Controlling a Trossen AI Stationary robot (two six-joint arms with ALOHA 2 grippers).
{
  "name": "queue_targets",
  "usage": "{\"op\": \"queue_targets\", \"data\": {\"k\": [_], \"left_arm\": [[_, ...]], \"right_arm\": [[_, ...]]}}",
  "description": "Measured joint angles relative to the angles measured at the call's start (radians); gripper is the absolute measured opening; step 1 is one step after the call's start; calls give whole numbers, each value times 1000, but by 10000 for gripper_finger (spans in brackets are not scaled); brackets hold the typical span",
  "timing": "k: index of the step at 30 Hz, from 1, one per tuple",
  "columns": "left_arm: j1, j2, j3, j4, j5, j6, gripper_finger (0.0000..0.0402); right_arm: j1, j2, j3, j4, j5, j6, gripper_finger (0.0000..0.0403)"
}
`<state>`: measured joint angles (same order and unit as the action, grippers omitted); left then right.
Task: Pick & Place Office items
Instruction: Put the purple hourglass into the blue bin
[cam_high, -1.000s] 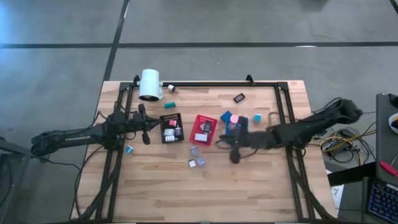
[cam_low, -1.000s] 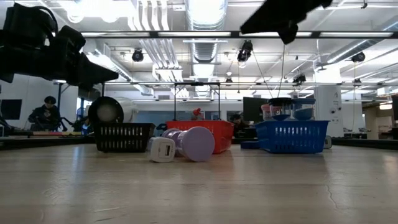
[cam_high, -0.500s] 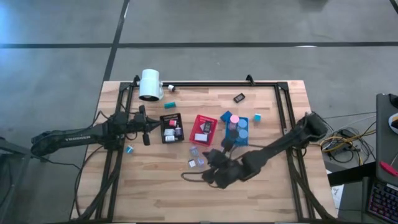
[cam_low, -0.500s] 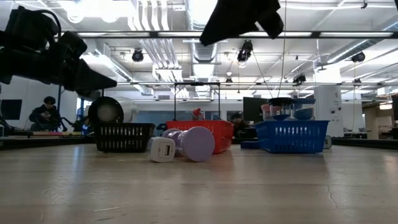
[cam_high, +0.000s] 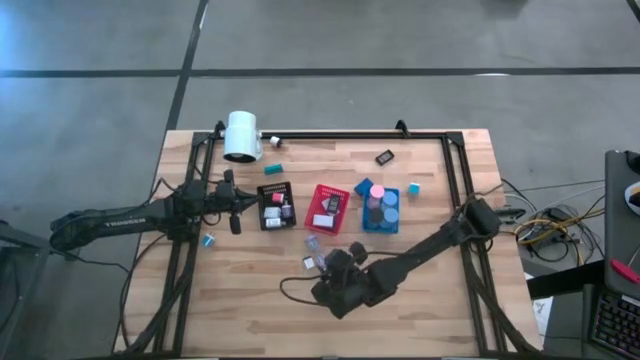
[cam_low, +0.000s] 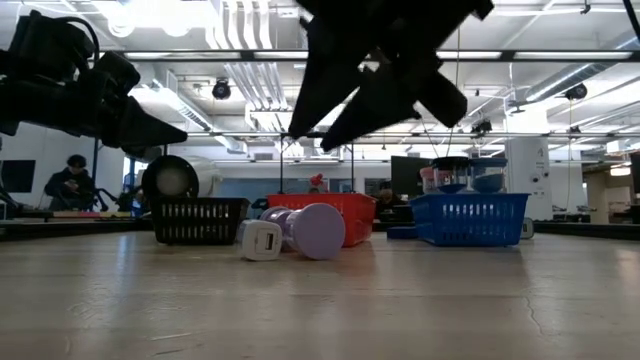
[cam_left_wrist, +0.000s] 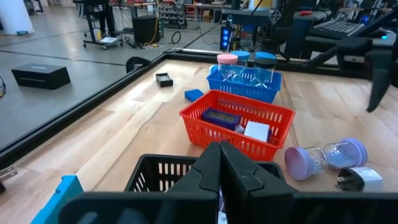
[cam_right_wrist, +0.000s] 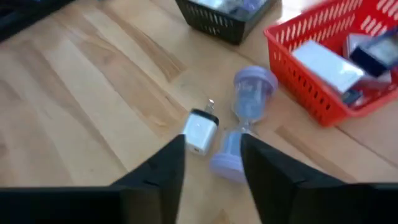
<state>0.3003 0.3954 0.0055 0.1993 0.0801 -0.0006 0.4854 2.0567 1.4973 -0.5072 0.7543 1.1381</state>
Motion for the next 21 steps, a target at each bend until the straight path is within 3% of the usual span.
{"op": "queue_targets", "data": {"k": [5,11,21], "left_arm": [[0,0,0,0,3,0,5],[0,-1,0,1,2,0,5],[0,0,0,-3,2,-12,5]], "right_arm": [[-2,33,5,2,-3,60,218],[-5,90,3,-8,3,145,270],[-27,123,2,-2,5,172,288]]}}
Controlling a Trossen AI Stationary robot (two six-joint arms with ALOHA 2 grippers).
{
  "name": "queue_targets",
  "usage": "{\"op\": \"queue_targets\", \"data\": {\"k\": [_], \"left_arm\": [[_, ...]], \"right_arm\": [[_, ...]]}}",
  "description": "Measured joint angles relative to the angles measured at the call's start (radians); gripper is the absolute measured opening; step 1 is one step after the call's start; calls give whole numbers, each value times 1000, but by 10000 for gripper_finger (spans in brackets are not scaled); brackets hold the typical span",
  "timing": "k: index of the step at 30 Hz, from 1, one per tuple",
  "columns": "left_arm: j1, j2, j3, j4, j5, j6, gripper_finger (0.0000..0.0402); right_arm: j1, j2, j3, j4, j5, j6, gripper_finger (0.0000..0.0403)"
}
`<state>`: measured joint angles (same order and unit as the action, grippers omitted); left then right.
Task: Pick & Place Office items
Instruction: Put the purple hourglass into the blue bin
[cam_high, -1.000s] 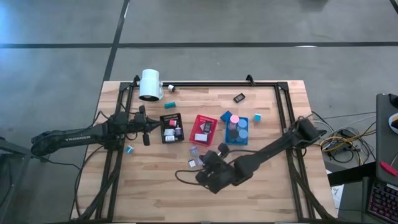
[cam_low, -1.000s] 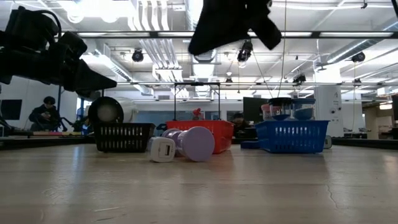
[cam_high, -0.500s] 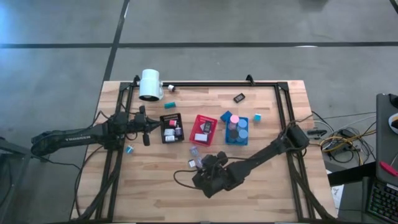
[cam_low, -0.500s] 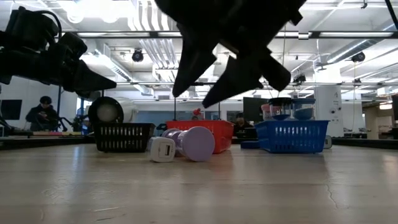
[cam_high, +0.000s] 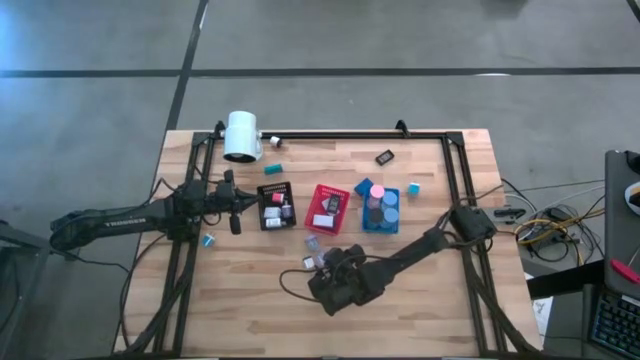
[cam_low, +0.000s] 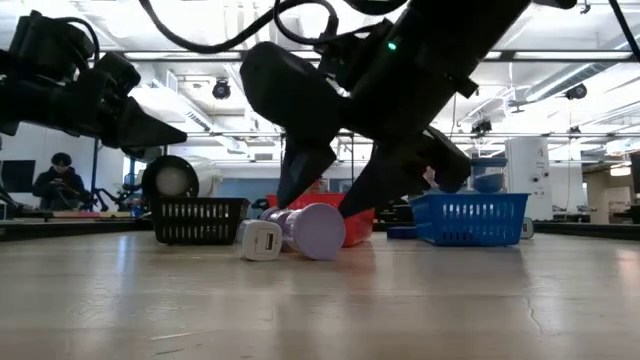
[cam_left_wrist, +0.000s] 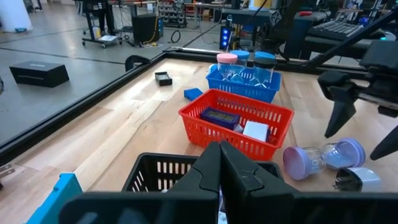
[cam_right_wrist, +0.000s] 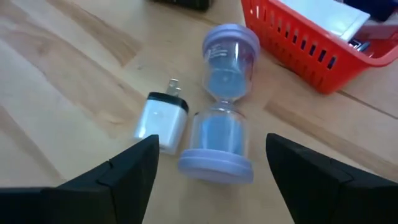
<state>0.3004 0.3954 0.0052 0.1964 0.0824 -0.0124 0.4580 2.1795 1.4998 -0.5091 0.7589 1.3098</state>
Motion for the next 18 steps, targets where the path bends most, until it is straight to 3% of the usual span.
{"op": "queue_targets", "data": {"k": [18], "left_arm": [[0,0,0,-1,0,0,5]], "right_arm": [[-16,0,-36,25,-69,-12,234]]}}
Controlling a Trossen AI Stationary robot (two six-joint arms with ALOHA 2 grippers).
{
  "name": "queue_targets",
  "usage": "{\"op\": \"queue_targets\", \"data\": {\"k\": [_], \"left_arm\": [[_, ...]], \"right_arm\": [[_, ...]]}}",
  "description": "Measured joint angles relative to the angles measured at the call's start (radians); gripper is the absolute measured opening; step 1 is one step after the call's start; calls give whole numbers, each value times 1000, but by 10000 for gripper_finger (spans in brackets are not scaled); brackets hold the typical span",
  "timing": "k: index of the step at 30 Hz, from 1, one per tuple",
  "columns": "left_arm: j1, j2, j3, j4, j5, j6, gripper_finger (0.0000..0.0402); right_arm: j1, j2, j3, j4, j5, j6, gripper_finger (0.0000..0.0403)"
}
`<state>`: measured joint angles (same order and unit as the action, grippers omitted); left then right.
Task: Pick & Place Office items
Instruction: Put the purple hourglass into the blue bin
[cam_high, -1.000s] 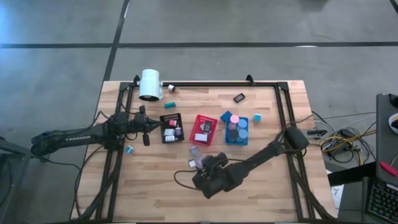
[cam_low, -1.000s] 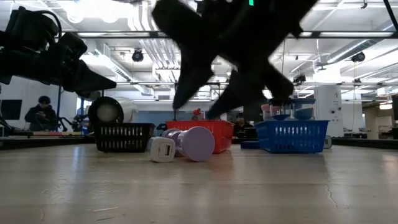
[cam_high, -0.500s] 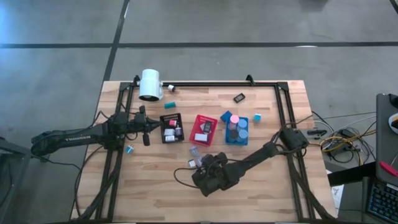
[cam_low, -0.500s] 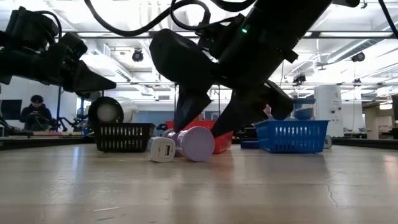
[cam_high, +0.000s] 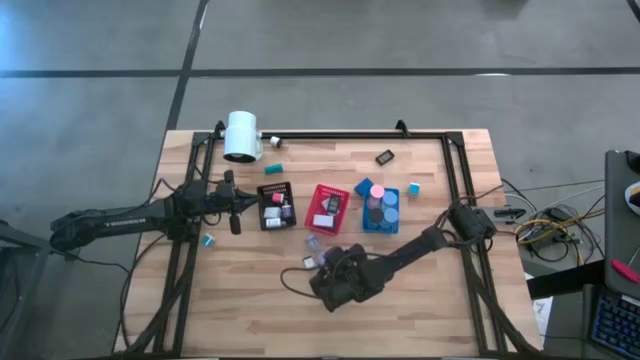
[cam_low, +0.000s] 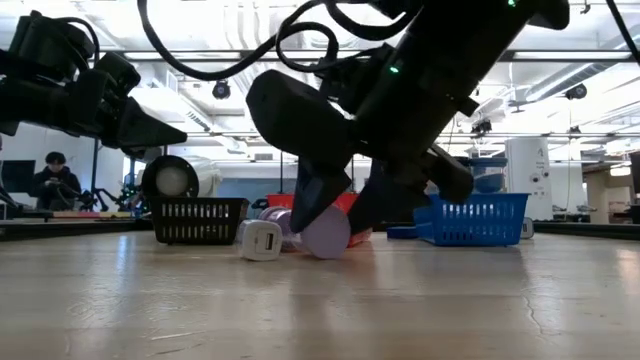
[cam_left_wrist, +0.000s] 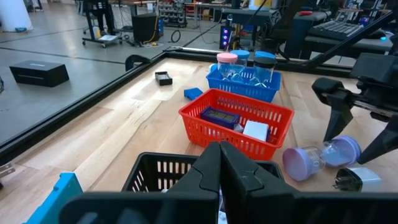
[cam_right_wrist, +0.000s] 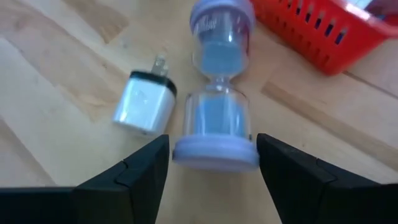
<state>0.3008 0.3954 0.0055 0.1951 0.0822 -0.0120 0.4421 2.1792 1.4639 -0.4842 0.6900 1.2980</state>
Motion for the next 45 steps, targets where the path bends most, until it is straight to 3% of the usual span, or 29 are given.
{"op": "queue_targets", "data": {"k": [9,17,45], "left_arm": [[0,0,0,-1,0,0,5],[0,0,0,-2,0,0,5],[0,0,0,-17,-1,0,5]], "right_arm": [[-4,0,-5,1,20,-19,227],[-4,-2,-13,1,15,-28,187],[72,-144,68,-70,-11,-295,187]]}}
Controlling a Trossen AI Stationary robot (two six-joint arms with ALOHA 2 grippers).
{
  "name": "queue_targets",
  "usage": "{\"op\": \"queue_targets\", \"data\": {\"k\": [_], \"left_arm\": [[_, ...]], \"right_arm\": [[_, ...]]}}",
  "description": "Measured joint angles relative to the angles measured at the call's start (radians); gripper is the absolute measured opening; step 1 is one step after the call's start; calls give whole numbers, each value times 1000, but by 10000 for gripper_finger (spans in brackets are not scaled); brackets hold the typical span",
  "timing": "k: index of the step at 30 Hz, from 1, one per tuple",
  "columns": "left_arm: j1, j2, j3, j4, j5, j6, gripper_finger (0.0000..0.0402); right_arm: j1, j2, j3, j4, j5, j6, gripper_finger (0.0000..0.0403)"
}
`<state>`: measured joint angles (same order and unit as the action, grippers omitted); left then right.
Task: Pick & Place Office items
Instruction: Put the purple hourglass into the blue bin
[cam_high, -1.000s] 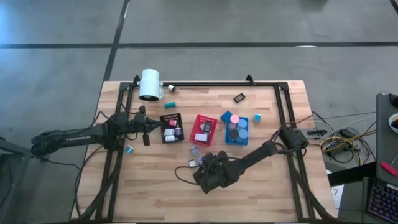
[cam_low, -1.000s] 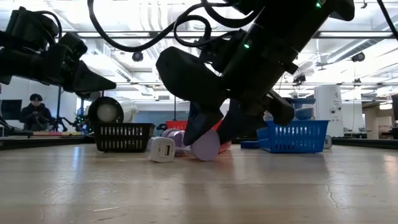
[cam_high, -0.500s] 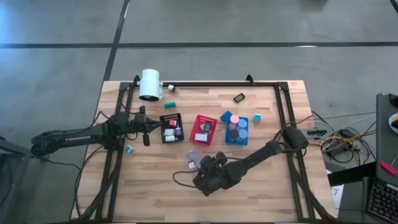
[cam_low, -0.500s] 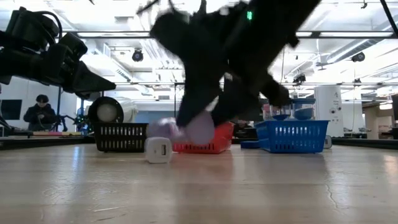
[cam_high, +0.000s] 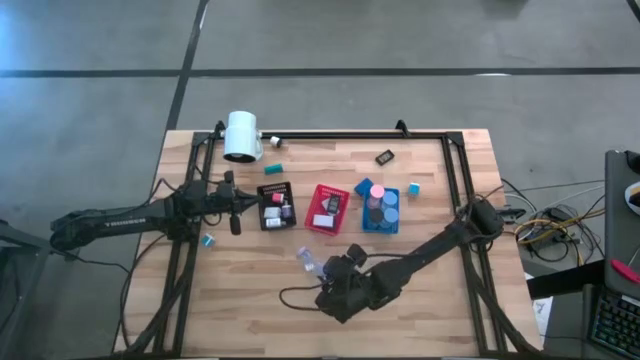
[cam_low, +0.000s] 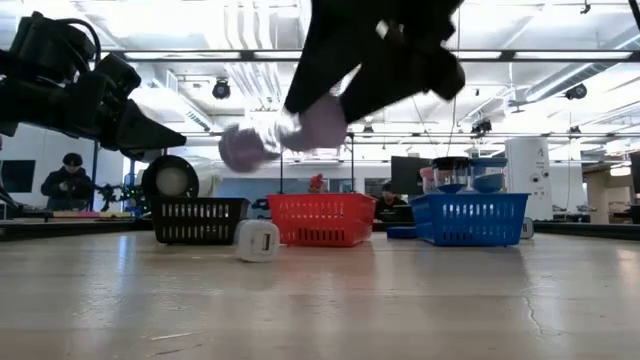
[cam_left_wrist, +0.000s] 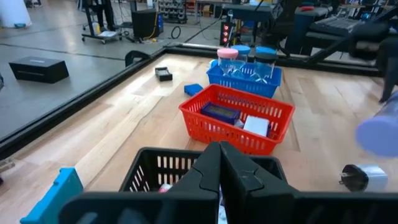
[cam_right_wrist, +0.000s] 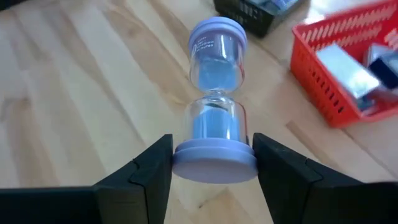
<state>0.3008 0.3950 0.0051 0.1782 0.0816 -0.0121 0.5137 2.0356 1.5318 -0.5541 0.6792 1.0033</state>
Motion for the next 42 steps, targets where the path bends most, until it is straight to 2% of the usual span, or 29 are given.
{"op": "queue_targets", "data": {"k": [3,9,12,17,21,24,28,31,34,37,39,42], "left_arm": [[0,0,0,-1,42,0,5],[-4,-1,2,28,344,16,5],[-31,0,6,93,395,14,9],[-99,21,5,238,390,-69,61],[-116,46,52,275,381,-160,135],[-117,70,106,278,371,-160,200],[-126,105,162,281,361,9,283],[-148,133,186,277,352,168,330],[-182,158,211,278,276,269,360],[-218,194,237,277,200,321,371],[-229,226,260,276,140,309,373],[-229,276,284,265,85,258,372]], "right_arm": [[20,-32,0,-25,1,-67,187],[53,-100,0,-119,18,-138,187],[57,-135,-1,-169,61,-190,187],[55,-188,-2,-257,157,-311,187],[44,-233,-2,-261,253,-463,185],[37,-261,-3,-241,295,-572,184],[23,-289,-3,-185,292,-673,182],[14,-302,-3,-166,264,-678,180],[11,-328,-3,-163,245,-639,180],[11,-363,-3,-163,241,-632,173],[11,-380,-3,-164,238,-630,160],[1,-398,-3,-167,162,-610,122]]}}
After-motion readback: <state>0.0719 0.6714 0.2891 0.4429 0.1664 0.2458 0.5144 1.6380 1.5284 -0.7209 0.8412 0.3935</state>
